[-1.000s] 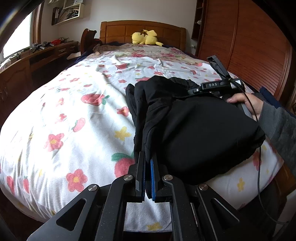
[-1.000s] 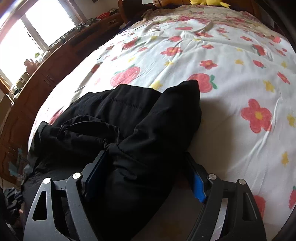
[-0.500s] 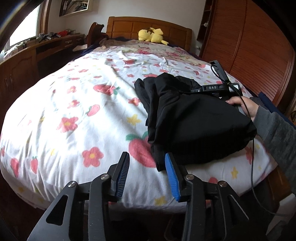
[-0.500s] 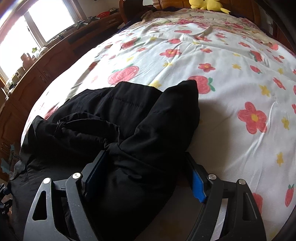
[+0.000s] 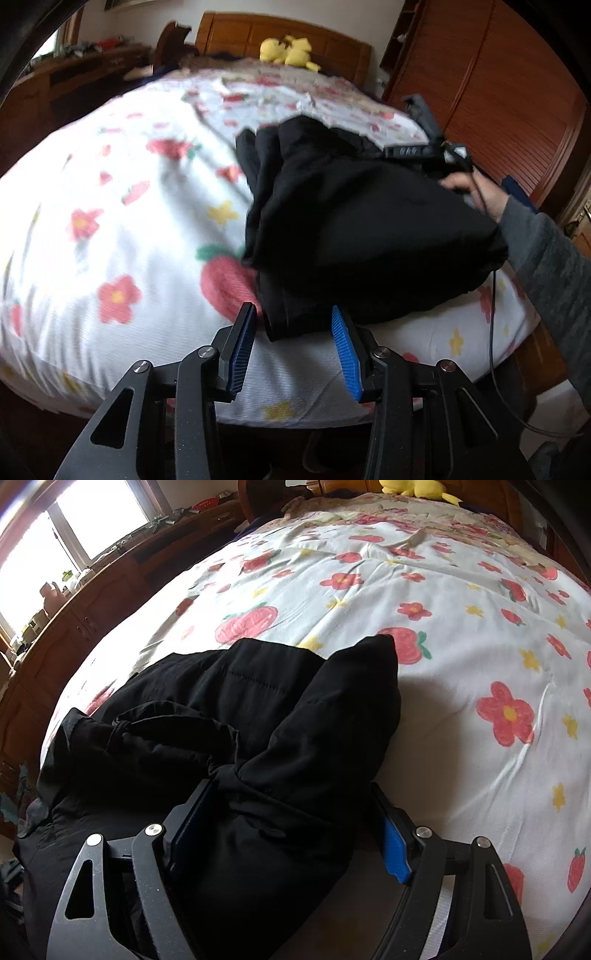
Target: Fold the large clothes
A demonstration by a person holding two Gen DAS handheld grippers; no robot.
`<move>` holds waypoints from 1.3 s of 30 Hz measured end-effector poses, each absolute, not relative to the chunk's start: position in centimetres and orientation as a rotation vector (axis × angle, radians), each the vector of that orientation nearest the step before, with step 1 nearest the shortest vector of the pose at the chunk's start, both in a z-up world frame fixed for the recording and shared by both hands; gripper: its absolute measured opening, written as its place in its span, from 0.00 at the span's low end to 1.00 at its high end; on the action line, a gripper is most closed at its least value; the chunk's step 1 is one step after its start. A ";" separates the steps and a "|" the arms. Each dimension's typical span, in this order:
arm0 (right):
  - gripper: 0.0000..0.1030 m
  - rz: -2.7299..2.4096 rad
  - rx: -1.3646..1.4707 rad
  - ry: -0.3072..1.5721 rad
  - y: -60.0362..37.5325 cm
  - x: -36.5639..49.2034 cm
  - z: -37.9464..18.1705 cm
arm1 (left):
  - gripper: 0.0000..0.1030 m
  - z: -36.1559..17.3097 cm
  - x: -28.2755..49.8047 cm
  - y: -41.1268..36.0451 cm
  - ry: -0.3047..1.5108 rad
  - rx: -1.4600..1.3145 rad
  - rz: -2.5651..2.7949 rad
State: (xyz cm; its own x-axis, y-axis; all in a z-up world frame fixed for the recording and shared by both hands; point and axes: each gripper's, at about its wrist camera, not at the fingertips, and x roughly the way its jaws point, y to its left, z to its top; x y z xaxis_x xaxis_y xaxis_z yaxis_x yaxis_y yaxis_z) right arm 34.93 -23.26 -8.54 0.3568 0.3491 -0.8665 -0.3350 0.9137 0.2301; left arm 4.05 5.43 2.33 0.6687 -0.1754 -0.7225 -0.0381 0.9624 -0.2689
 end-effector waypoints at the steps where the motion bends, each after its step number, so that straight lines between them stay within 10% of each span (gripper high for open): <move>1: 0.75 0.444 0.015 1.124 -23.3 34.9 -8.5 | 0.42 2.3 4.1 5.5 0.827 -0.269 -0.077; 12: 0.62 0.456 0.032 1.128 -23.0 34.5 -8.0 | 0.41 1.6 4.4 5.5 0.813 -0.266 -0.093; 19: 0.40 0.436 -0.038 1.025 -22.5 32.6 -5.8 | 0.10 1.5 4.5 5.4 0.781 -0.253 -0.149; 39: 0.25 0.541 -0.155 0.876 -9.1 31.2 -0.6 | 0.07 5.4 0.2 19.1 0.517 -0.300 0.052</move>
